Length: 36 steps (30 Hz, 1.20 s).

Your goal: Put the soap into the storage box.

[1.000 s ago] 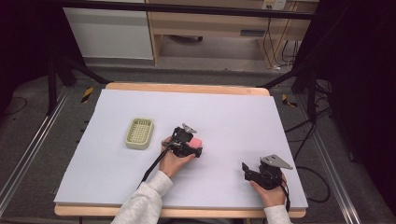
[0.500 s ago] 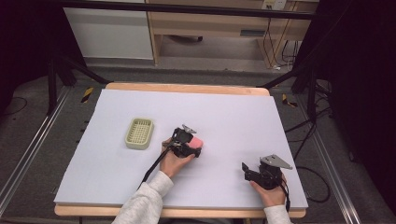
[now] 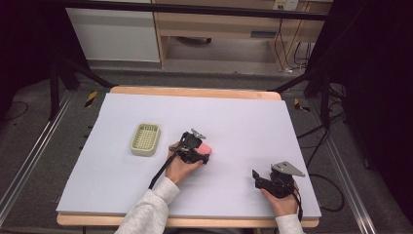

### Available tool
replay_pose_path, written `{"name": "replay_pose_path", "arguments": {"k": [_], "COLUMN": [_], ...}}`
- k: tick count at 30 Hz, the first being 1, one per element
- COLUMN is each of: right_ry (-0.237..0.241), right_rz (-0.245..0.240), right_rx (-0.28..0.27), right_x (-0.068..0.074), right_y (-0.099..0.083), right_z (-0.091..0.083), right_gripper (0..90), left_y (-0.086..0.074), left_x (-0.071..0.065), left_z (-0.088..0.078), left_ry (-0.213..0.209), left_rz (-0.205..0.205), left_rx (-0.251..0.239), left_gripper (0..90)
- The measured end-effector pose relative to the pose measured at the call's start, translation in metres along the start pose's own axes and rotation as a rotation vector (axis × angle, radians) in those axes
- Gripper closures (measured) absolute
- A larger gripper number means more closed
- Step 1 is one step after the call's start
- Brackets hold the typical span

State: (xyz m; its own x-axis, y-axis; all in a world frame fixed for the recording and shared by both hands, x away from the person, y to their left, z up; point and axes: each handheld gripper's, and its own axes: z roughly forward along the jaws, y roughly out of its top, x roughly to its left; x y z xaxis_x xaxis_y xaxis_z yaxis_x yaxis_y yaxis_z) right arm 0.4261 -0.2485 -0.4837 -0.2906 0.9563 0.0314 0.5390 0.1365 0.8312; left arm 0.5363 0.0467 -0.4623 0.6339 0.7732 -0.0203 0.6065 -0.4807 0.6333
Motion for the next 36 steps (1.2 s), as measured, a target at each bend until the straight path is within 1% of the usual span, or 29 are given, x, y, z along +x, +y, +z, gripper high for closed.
{"name": "replay_pose_path", "arguments": {"k": [2,6,9,12,21,25,26,30,36], "right_ry": [0.0,0.002,0.003,0.004,0.005,0.005,0.004,0.005,0.004], "right_rz": [-0.001,0.0,0.0,-0.002,0.001,0.001,-0.004,0.001,-0.003], "right_rx": [0.0,0.0,0.001,0.002,0.004,0.004,0.003,0.003,0.0], "right_x": [0.0,0.0,0.0,0.0,0.0,0.0,0.0,0.0,-0.001], "right_y": [0.0,0.0,0.0,0.0,0.0,0.0,0.0,0.0,0.0], "right_z": [0.0,0.0,0.0,0.0,0.0,0.0,0.0,0.0,-0.001], "right_gripper": [23.4,23.5,23.5,23.5,23.8,24.0,24.0,24.1,24.2], "left_y": [0.002,0.003,0.003,0.003,0.004,0.004,0.004,0.004,0.006], "left_x": [0.0,0.0,-0.002,-0.002,-0.002,-0.001,0.0,0.001,0.007], "left_z": [0.001,0.003,0.006,0.007,0.007,0.007,0.005,-0.001,-0.023], "left_ry": [-0.001,-0.006,0.005,0.01,0.011,0.002,-0.006,-0.009,-0.01], "left_rz": [0.005,0.014,0.029,0.033,0.045,0.046,0.048,0.054,0.057], "left_rx": [0.015,0.031,0.049,0.062,0.073,0.076,0.082,0.076,0.044], "left_gripper": [34.2,35.5,36.0,36.2,37.2,37.3,37.3,37.3,37.3]}}
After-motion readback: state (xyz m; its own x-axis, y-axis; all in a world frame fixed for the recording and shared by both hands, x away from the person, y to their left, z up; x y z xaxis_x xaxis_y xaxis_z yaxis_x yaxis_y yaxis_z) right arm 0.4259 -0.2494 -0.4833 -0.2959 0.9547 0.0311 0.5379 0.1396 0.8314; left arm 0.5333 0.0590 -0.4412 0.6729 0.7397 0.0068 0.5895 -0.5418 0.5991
